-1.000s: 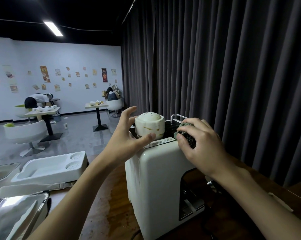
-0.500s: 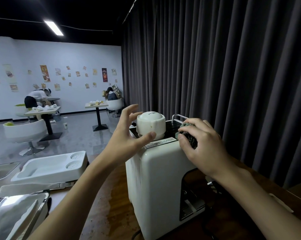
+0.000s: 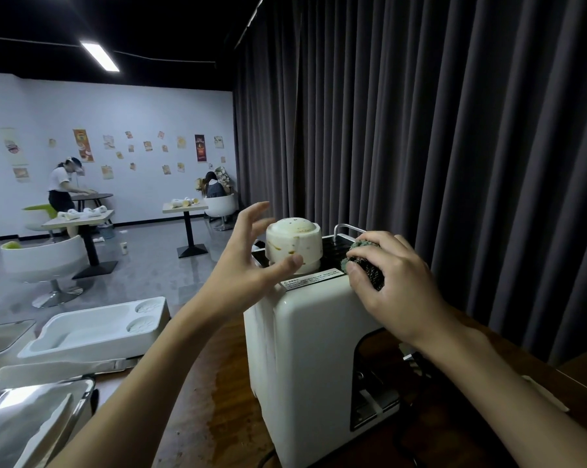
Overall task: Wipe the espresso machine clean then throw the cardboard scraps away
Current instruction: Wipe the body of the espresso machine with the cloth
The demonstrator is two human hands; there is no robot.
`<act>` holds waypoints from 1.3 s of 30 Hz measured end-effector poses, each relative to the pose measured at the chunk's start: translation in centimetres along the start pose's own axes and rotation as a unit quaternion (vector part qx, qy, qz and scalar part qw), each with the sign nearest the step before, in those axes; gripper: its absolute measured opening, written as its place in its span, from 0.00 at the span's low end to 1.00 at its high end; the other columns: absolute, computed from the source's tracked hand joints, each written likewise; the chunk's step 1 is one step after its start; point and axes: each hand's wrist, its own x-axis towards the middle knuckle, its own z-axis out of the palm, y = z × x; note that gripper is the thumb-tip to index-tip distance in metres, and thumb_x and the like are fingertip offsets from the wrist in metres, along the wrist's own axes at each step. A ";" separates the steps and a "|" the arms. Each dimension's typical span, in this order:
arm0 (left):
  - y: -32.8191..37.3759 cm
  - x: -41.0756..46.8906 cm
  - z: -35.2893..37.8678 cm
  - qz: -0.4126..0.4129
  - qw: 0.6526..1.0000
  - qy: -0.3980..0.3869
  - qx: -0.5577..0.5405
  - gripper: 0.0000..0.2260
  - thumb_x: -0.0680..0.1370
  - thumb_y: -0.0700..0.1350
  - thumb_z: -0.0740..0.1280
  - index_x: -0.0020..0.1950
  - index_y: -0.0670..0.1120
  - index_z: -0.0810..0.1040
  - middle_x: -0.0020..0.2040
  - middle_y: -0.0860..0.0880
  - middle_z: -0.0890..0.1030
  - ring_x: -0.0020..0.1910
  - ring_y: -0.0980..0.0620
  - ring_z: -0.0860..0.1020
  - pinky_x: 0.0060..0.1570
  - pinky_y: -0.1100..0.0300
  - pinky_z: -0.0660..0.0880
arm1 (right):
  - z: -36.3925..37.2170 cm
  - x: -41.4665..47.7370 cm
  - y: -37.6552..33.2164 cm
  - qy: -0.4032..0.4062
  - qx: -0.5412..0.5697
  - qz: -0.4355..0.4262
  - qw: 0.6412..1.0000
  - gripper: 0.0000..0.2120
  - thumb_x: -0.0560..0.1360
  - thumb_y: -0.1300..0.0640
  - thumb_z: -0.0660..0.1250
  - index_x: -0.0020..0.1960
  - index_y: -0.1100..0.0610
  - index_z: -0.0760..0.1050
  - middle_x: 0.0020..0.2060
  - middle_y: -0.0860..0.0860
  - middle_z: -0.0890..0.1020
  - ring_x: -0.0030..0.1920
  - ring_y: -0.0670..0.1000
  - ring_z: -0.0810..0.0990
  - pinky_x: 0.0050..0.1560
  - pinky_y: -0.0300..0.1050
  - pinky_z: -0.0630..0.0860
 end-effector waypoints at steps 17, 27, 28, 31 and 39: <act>-0.3 0.2 0.0 -0.018 1.000 -0.013 -0.005 0.35 0.72 0.53 0.76 0.74 0.60 0.61 0.71 0.53 0.73 0.69 0.55 0.72 0.63 0.61 0.71 | 0.0 -0.1 -0.1 0.006 -0.005 0.004 1.000 0.19 0.75 0.45 0.60 0.52 0.56 0.83 0.54 0.49 0.80 0.56 0.49 0.76 0.58 0.42 0.72; 0.5 0.5 -0.3 -0.008 1.000 -0.002 -0.001 0.37 0.68 0.55 0.73 0.74 0.57 0.62 0.71 0.55 0.71 0.67 0.65 0.71 0.57 0.73 0.67 | 0.0 -0.2 -0.1 0.003 -0.004 0.008 1.000 0.18 0.75 0.45 0.61 0.52 0.56 0.83 0.54 0.48 0.80 0.56 0.49 0.76 0.58 0.40 0.71; 0.5 0.5 -0.3 -0.011 1.000 -0.011 -0.007 0.37 0.68 0.56 0.73 0.74 0.57 0.62 0.71 0.55 0.72 0.67 0.62 0.72 0.55 0.73 0.69 | 0.0 -0.2 -0.2 0.003 -0.004 0.009 1.000 0.19 0.75 0.45 0.60 0.52 0.56 0.83 0.54 0.48 0.80 0.56 0.48 0.76 0.58 0.40 0.71; 0.6 0.5 -0.4 -0.012 1.000 0.014 0.002 0.37 0.64 0.62 0.73 0.70 0.56 0.64 0.65 0.53 0.74 0.64 0.64 0.72 0.50 0.76 0.68 | -0.1 -0.2 -0.3 0.002 -0.004 0.009 1.000 0.18 0.75 0.45 0.60 0.52 0.56 0.83 0.54 0.47 0.80 0.56 0.48 0.75 0.58 0.39 0.70; 0.5 0.5 -0.9 -0.027 0.999 0.007 -0.039 0.32 0.67 0.61 0.68 0.70 0.57 0.67 0.64 0.54 0.78 0.66 0.52 0.76 0.70 0.42 0.69 | -0.1 -0.2 -0.2 0.002 -0.002 0.011 1.000 0.18 0.75 0.46 0.60 0.52 0.56 0.83 0.54 0.48 0.80 0.56 0.48 0.75 0.59 0.40 0.71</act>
